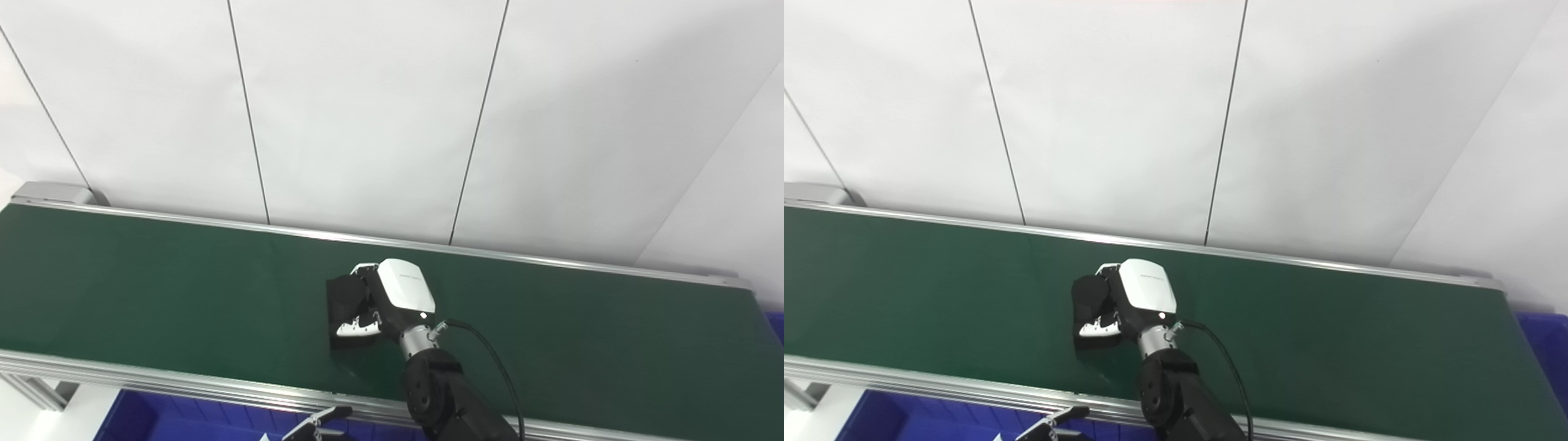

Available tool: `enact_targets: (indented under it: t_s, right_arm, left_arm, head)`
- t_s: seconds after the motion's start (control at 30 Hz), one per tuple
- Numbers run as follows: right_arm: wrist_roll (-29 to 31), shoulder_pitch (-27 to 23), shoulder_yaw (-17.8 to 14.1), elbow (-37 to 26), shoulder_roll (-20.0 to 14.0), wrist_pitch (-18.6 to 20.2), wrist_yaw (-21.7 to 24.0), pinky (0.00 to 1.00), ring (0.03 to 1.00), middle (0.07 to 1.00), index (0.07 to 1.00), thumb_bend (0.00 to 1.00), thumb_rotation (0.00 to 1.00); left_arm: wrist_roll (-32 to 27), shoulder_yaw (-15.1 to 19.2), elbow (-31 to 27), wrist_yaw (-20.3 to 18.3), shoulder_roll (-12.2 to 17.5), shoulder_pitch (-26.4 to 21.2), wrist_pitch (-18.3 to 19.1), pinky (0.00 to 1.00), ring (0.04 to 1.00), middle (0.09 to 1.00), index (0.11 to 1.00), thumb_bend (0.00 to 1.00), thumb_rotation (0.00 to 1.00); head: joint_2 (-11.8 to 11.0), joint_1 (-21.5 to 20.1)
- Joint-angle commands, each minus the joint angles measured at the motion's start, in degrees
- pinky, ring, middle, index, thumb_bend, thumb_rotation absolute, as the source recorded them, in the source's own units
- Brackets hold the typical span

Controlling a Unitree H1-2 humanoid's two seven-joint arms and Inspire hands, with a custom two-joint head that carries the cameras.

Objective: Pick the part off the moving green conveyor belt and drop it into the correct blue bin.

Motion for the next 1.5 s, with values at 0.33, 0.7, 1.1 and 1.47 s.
enact_targets:
  t_s: [0.33, 0.7, 1.1, 1.47]
  right_arm:
    - [0.3, 11.1, -4.4, -24.8, -6.3, -1.5, -0.3, 0.35, 0.422, 0.494, 0.491, 0.50, 0.15]
    - [2.0, 23.9, -10.5, -51.0, -12.0, 1.5, 11.0, 0.30, 0.373, 0.456, 0.488, 0.51, 0.14]
    - [5.2, 34.3, -15.8, -63.3, -17.8, 0.0, 20.9, 0.32, 0.379, 0.454, 0.487, 0.50, 0.14]
    - [13.1, 41.5, -19.8, -67.1, -29.8, -2.3, 31.0, 0.32, 0.387, 0.453, 0.488, 0.51, 0.13]
  left_arm:
    - [-1.1, 1.3, -2.6, -0.5, 0.7, 1.0, -1.7, 0.58, 0.646, 0.726, 0.868, 0.94, 0.29]
    - [-7.6, 12.6, -3.0, -17.1, -4.0, 2.5, -1.7, 0.62, 0.680, 0.755, 0.860, 0.91, 0.30]
    - [-9.0, 22.1, -5.5, -29.5, -9.0, 2.6, -1.7, 0.63, 0.695, 0.768, 0.861, 0.90, 0.30]
    - [-7.9, 22.7, -7.3, -30.3, -8.2, 1.6, -1.7, 0.64, 0.715, 0.783, 0.869, 0.87, 0.30]
  head:
    - [3.8, -1.0]
    - [7.2, -0.1]
    - [12.1, -2.3]
    - [14.7, -4.2]
